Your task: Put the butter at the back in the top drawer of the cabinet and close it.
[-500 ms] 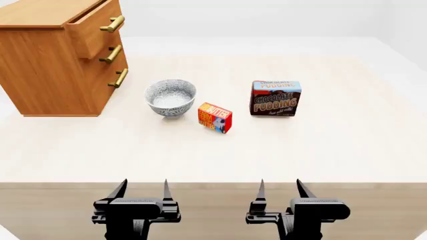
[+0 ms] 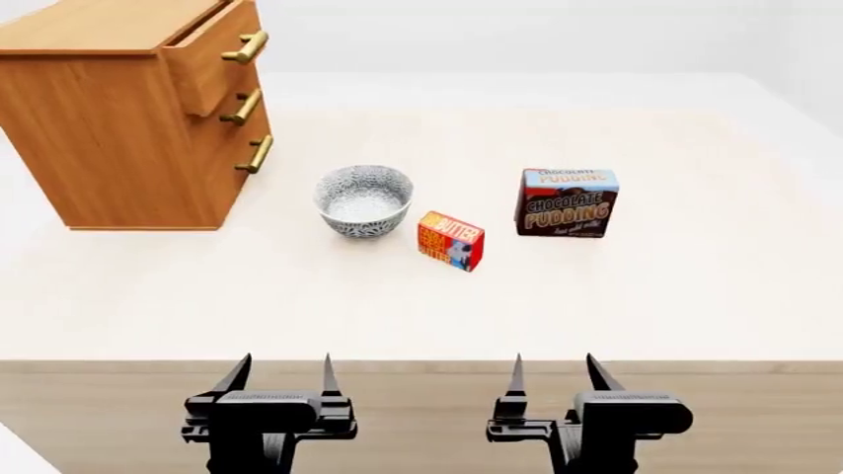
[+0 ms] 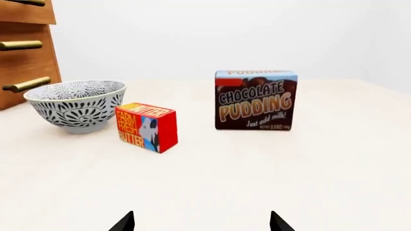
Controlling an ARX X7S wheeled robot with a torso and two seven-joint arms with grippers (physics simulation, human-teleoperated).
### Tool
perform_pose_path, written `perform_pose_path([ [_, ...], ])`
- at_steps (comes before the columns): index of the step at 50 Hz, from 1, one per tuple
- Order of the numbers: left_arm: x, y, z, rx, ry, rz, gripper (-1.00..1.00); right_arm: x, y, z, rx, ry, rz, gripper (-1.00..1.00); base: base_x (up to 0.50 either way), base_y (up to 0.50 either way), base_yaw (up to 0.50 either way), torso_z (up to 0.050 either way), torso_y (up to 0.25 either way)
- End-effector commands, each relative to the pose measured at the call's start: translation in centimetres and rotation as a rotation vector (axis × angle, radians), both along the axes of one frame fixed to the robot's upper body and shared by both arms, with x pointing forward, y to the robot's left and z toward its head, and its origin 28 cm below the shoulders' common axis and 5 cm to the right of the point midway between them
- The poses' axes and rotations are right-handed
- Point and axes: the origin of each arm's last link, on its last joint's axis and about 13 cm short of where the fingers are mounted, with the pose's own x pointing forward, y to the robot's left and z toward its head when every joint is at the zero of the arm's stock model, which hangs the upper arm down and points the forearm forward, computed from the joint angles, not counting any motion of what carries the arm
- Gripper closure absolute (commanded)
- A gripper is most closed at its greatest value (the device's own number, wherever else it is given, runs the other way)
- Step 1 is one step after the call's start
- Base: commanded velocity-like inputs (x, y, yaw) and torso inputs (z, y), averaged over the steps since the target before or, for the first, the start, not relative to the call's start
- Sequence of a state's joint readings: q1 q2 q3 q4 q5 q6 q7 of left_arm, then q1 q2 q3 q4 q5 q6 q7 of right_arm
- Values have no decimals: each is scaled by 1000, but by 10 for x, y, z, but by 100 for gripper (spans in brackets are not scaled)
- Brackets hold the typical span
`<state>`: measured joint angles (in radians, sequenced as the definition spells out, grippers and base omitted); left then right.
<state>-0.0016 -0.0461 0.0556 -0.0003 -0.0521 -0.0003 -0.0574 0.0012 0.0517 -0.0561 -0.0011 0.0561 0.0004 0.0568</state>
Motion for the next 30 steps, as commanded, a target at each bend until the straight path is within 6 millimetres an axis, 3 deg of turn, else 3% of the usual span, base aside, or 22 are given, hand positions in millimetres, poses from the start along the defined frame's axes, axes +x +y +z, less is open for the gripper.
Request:
perform_pose_path([
  [1, 0, 1, 0, 3, 2, 2, -100, 0, 1, 0, 2, 3, 5, -100, 0, 500, 0, 0, 0],
  [17, -1, 1, 0, 0, -13, -2, -100, 0, 0, 0, 8, 2, 3, -100, 0, 488, 0, 0, 0],
  [30, 1, 1, 0, 1, -2, 1, -100, 0, 0, 0, 21, -1, -4, -100, 0, 14, 0, 3, 0],
])
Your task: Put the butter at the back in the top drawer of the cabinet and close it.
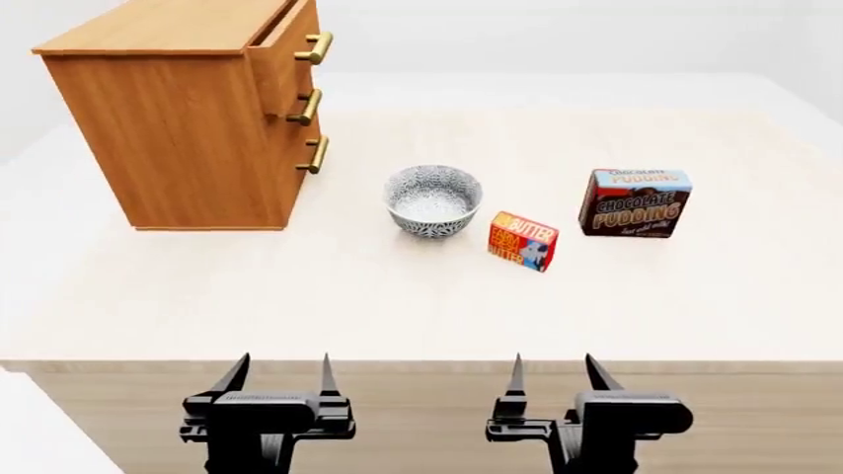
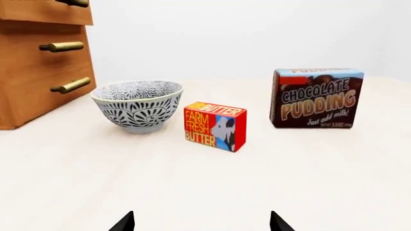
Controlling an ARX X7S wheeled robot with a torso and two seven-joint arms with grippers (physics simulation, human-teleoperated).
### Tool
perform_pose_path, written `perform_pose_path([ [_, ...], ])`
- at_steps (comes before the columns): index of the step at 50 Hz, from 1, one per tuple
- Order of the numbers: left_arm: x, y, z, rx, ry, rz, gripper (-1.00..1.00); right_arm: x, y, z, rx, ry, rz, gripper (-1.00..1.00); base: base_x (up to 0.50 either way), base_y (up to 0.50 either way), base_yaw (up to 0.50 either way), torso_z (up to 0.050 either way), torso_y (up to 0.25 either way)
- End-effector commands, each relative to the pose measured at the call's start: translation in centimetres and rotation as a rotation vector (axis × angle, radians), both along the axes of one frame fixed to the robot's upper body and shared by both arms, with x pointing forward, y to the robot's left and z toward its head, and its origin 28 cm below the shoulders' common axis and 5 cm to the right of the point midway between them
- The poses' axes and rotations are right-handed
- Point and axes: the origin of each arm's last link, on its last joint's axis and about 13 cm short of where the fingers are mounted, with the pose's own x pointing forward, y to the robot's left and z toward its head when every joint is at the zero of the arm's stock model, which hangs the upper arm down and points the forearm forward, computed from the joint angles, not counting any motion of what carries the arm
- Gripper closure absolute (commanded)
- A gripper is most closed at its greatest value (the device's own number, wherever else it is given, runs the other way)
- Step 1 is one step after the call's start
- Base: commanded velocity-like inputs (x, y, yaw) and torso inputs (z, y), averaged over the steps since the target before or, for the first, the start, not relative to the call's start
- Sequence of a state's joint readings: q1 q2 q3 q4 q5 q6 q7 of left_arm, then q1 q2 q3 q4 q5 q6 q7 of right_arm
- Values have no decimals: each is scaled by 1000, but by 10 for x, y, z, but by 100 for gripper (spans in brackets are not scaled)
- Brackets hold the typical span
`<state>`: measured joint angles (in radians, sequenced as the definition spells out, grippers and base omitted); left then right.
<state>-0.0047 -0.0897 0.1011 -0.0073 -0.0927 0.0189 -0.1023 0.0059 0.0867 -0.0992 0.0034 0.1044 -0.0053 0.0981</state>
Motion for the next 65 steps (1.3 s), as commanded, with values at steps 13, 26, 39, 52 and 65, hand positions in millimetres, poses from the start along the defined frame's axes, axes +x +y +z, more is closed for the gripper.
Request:
perform_pose_path([
  [13, -2, 1, 7, 2, 9, 2, -100, -1, -3, 11, -23, -5, -73, -100, 0, 0, 0, 50, 0],
  [26, -10, 2, 44, 7, -23, -7, -100, -11, -6, 47, -28, -18, -5, -100, 0, 0, 0, 50, 0],
  [39, -16, 4, 91, -21, -80, -42, -100, -14, -3, 88, -55, -31, 62, -100, 0, 0, 0, 50, 0],
  [52, -18, 5, 134, 10, -170, -61, -100, -9, 1, 129, -48, -88, 110, -100, 0, 0, 0, 21, 1],
  [65, -31, 6, 164, -5, -197, -68, -100, -17, 3, 148, -89, -120, 71, -100, 0, 0, 0, 0, 0],
])
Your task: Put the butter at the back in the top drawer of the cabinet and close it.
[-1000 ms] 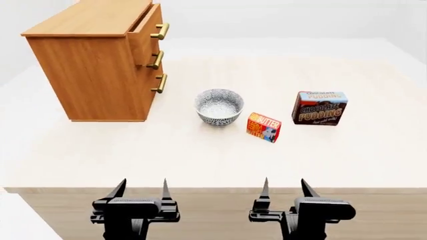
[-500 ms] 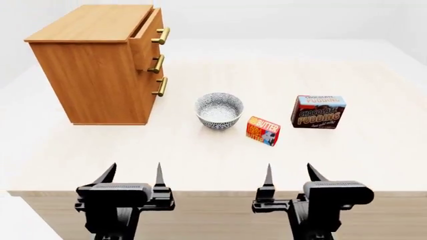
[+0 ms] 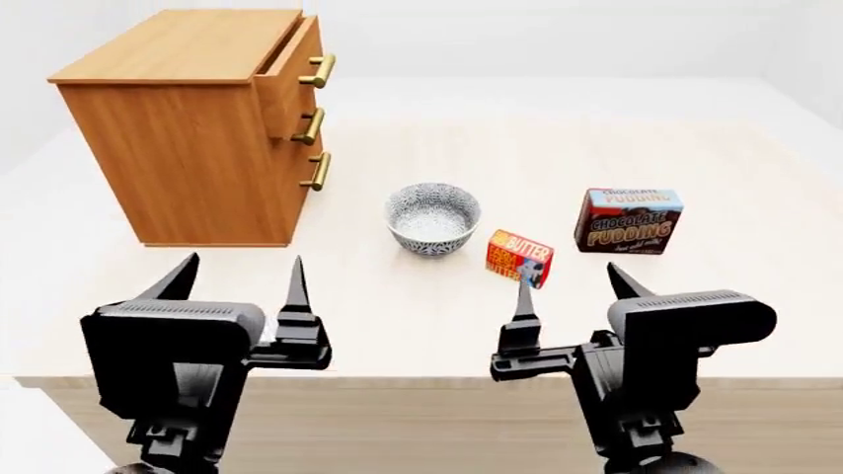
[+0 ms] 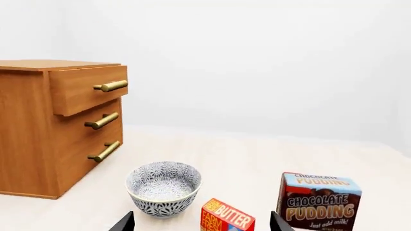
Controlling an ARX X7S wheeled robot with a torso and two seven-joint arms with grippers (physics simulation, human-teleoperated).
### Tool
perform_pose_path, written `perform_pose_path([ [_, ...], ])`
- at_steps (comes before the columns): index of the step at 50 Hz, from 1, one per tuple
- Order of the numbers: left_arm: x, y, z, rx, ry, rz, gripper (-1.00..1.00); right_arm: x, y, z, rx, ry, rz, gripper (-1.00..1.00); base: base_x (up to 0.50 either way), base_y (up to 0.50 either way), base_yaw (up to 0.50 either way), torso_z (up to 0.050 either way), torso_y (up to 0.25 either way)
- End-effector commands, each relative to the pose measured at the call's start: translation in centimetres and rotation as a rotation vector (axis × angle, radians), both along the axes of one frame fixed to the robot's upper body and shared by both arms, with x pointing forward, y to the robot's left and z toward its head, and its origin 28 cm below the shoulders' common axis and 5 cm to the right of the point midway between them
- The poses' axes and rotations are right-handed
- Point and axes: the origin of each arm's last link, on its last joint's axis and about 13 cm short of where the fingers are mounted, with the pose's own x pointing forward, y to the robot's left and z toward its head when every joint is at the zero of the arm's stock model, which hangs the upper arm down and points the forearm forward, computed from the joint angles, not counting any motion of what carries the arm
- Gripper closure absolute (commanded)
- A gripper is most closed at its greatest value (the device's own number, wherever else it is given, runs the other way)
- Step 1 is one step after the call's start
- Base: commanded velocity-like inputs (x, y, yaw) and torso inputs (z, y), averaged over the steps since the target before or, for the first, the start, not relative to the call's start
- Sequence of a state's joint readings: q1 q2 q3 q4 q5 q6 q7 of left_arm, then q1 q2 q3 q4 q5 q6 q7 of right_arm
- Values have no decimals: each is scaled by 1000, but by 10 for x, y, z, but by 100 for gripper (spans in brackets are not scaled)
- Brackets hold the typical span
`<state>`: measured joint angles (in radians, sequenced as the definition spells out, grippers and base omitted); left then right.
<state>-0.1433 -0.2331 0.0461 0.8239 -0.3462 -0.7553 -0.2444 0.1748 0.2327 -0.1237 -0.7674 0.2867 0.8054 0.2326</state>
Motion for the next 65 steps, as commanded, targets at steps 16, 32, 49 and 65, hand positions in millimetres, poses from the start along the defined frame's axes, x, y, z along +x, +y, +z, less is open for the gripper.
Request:
perform_pose_path([
  [16, -21, 0, 20, -2, -41, -24, -100, -15, 3, 17, -3, -49, 8, -100, 189, 0, 0, 0, 0],
  [32, -21, 0, 20, 0, -43, -24, -100, -17, 3, 17, 6, -44, 17, -100, 500, 0, 0, 0, 0],
  [49, -22, 1, 21, -3, -48, -21, -100, -18, 3, 19, 5, -51, 11, -100, 500, 0, 0, 0, 1],
  [65, -25, 1, 21, -4, -48, -23, -100, -23, 3, 19, 19, -72, -3, -100, 242, 0, 0, 0, 1],
])
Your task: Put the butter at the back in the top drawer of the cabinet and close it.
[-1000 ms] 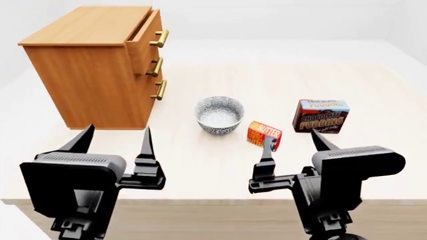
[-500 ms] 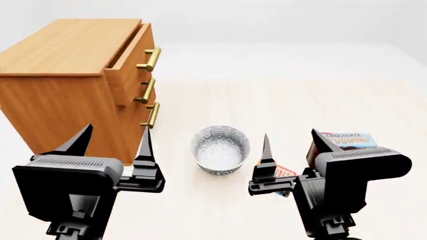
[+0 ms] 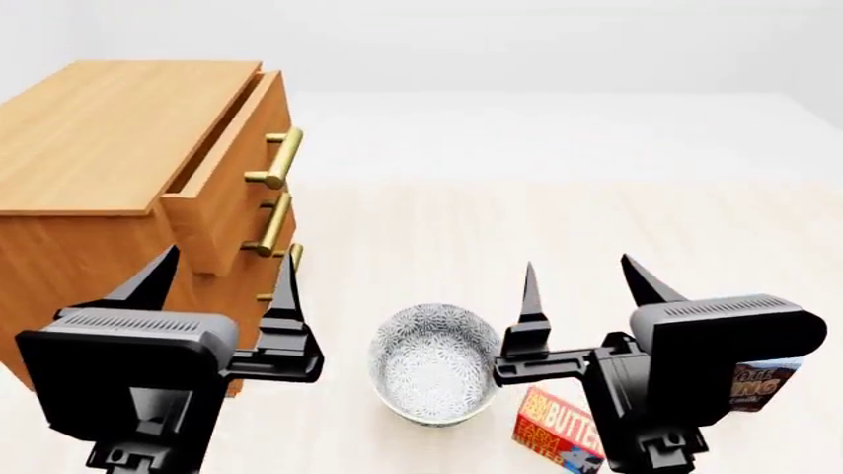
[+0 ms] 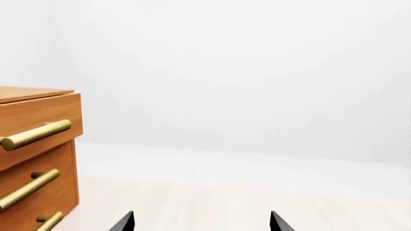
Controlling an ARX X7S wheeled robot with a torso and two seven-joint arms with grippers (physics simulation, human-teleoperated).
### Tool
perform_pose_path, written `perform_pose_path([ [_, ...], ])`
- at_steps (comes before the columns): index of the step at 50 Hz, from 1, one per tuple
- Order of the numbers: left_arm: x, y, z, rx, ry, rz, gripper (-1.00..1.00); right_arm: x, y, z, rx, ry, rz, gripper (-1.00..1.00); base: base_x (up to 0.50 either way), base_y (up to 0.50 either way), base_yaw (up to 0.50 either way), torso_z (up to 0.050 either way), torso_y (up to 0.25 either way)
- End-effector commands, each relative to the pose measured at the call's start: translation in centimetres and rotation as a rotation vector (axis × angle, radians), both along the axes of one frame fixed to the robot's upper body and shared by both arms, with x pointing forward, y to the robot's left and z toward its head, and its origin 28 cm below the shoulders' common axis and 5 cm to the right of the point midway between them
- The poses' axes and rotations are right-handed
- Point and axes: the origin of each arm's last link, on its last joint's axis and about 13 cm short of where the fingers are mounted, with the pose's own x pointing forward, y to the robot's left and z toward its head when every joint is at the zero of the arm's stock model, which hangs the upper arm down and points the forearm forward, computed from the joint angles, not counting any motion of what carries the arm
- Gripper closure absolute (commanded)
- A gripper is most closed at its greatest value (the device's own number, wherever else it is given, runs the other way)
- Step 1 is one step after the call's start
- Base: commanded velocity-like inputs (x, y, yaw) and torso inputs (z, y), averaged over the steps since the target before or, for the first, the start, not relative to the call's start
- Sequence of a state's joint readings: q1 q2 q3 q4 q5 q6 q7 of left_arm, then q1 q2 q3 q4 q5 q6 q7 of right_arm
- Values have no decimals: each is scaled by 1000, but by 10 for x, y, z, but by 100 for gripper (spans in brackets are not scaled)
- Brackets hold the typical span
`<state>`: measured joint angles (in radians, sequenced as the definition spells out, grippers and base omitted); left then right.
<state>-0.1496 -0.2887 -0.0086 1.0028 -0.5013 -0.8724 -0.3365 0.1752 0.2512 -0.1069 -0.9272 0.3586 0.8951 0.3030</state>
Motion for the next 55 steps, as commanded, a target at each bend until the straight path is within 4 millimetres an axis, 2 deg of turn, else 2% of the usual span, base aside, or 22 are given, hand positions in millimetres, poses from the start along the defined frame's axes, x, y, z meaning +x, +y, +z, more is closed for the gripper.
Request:
perform_pose_path([
  [1, -2, 0, 0, -1, -1, -2, -100, -4, 0, 0, 6, -14, -6, -100, 0, 0, 0, 0, 0],
  [23, -16, 0, 8, 1, -38, -22, -100, -12, 0, 0, 4, -33, 9, -100, 45, 0, 0, 0, 0],
  [37, -35, 3, 27, -4, -83, -49, -100, -15, -2, 2, 3, -52, 9, -100, 0, 0, 0, 0, 0],
  [55, -36, 11, 61, 1, -111, -32, -100, -34, -8, 4, 27, -117, 22, -100, 0, 0, 0, 0, 0],
])
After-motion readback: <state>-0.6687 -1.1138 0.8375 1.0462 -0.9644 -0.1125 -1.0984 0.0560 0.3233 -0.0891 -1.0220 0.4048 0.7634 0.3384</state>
